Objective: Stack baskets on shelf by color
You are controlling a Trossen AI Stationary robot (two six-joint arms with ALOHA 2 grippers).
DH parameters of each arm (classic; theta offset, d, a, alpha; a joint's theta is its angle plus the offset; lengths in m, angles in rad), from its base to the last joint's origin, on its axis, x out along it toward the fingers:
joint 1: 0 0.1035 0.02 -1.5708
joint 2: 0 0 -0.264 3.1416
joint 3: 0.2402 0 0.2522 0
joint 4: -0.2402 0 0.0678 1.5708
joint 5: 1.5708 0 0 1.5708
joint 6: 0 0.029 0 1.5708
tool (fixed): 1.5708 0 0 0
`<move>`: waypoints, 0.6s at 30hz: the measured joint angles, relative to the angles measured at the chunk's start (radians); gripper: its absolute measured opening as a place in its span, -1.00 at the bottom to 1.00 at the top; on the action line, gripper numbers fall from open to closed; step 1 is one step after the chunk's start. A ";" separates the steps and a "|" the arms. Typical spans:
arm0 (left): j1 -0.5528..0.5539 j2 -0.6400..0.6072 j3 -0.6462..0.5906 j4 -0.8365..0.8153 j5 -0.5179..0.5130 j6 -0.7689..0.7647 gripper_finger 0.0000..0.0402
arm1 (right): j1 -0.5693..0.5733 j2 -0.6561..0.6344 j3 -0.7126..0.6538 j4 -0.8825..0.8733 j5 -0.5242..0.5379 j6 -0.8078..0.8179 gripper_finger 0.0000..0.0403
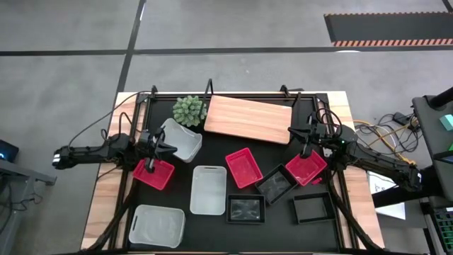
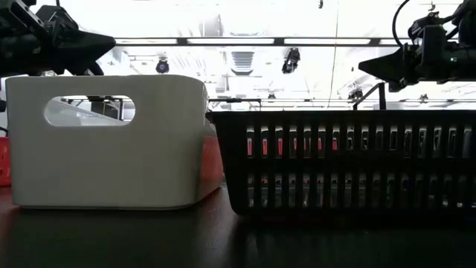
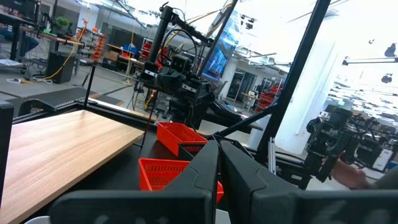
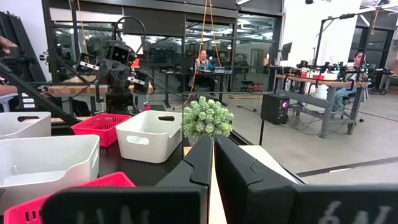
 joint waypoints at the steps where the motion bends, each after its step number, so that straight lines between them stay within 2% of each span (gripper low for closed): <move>1: 0.000 0.000 0.000 0.000 0.000 0.000 -1.00 | 0.000 0.000 0.000 0.000 0.000 -0.001 -0.95; 7: 0.000 0.000 0.000 0.000 0.000 0.000 -1.00 | 0.000 0.000 0.000 0.000 0.000 0.000 -0.95; 13: 0.000 0.000 0.000 0.000 0.000 0.000 -1.00 | 0.000 0.000 0.000 0.018 0.000 0.242 -0.95; 16: 0.000 0.000 0.000 0.000 0.000 0.003 -1.00 | 0.000 -0.001 0.000 0.024 0.000 0.261 -0.95; 18: 0.000 0.000 0.000 0.004 -0.002 0.065 -1.00 | 0.000 -0.001 0.000 0.025 0.000 0.261 -0.95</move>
